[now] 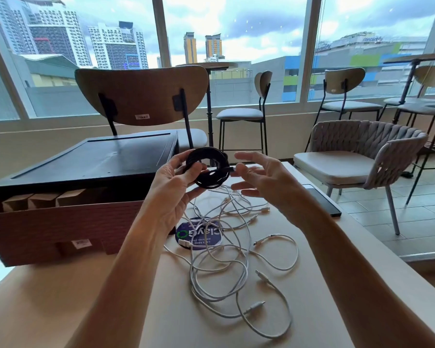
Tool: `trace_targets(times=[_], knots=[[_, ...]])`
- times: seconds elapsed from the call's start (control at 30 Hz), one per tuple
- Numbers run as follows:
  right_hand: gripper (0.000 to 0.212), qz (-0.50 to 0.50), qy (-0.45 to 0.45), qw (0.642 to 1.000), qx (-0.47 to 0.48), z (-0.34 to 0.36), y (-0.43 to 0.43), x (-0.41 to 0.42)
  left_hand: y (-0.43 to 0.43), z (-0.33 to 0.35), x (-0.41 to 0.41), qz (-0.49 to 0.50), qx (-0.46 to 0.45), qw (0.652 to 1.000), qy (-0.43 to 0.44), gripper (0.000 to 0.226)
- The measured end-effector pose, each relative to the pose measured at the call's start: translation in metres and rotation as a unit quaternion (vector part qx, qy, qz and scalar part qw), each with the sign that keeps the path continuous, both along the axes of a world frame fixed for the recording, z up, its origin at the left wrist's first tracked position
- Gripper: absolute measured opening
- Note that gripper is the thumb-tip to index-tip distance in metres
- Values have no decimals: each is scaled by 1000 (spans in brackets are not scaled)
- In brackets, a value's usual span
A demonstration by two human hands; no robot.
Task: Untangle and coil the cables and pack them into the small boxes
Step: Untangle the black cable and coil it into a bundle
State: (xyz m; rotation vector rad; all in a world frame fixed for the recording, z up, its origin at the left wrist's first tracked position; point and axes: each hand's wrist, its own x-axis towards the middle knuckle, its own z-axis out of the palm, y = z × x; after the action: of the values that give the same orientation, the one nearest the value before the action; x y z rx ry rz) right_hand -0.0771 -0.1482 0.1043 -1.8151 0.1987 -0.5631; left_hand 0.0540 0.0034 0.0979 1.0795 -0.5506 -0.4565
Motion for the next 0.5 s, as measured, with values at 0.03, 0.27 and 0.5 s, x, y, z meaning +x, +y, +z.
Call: trace_targets(times=[0.03, 0.27, 0.5], knots=[[43, 22, 1, 1000, 16, 1, 1, -1, 0, 1, -1, -4, -7, 1000, -3, 36], [41, 15, -28, 999, 24, -2, 8, 3, -2, 2, -10, -57, -13, 997, -44, 40], [36, -20, -78, 996, 27, -3, 9, 5, 4, 5, -7, -18, 65, 993, -101, 23]])
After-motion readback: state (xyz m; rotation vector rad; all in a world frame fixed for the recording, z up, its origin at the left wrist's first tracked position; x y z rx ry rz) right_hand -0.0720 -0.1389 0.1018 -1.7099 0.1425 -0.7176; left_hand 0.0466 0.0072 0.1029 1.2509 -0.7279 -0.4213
